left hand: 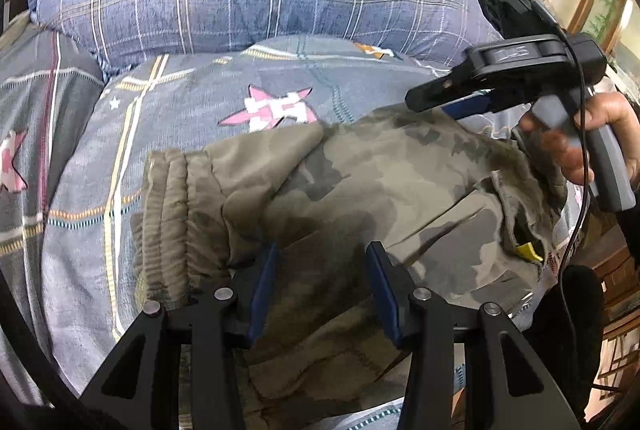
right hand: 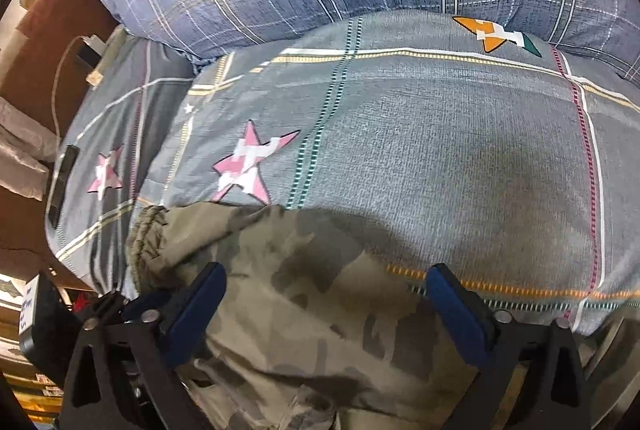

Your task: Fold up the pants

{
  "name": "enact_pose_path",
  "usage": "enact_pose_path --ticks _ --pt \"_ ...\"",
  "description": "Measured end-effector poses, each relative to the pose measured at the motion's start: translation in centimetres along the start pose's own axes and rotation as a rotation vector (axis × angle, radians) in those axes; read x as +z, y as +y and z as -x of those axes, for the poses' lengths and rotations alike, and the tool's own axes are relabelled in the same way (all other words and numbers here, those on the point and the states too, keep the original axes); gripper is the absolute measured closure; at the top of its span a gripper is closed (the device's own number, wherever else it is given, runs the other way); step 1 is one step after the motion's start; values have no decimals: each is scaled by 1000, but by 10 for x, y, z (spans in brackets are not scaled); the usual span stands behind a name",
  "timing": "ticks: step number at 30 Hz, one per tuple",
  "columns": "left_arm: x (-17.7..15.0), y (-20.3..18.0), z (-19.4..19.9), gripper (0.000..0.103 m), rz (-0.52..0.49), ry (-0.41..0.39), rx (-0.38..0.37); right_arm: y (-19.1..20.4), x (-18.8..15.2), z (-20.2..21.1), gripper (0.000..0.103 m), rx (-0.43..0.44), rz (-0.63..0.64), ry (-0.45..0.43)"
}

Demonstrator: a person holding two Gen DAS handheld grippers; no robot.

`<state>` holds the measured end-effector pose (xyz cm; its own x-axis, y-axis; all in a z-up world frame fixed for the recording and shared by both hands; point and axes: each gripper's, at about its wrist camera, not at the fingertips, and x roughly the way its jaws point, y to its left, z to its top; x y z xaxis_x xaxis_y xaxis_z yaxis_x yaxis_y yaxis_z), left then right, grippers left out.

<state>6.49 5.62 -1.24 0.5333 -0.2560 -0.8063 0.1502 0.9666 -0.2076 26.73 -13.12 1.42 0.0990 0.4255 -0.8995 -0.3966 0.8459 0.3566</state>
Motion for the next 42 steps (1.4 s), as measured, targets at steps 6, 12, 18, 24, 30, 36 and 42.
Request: enact_pose_path --ticks 6,12,18,24,30,36,42 --pt "-4 0 -7 55 -25 12 20 -5 8 -11 99 26 -42 14" --pt "1 -4 -18 55 -63 18 82 -11 21 13 101 33 -89 -183" --pt "2 -4 -15 55 -52 15 80 -23 15 12 97 241 -144 -218" --pt "4 -3 1 55 12 -14 26 -20 -19 60 0 589 -137 -306" --pt "9 -26 12 55 -16 -41 5 -23 -61 101 0 538 -130 -362" --pt "11 -57 17 55 -55 -55 -66 -65 -124 134 0 152 -182 -393" --pt "8 -97 -13 55 -155 -2 -65 -93 -188 114 0 118 -305 -395"
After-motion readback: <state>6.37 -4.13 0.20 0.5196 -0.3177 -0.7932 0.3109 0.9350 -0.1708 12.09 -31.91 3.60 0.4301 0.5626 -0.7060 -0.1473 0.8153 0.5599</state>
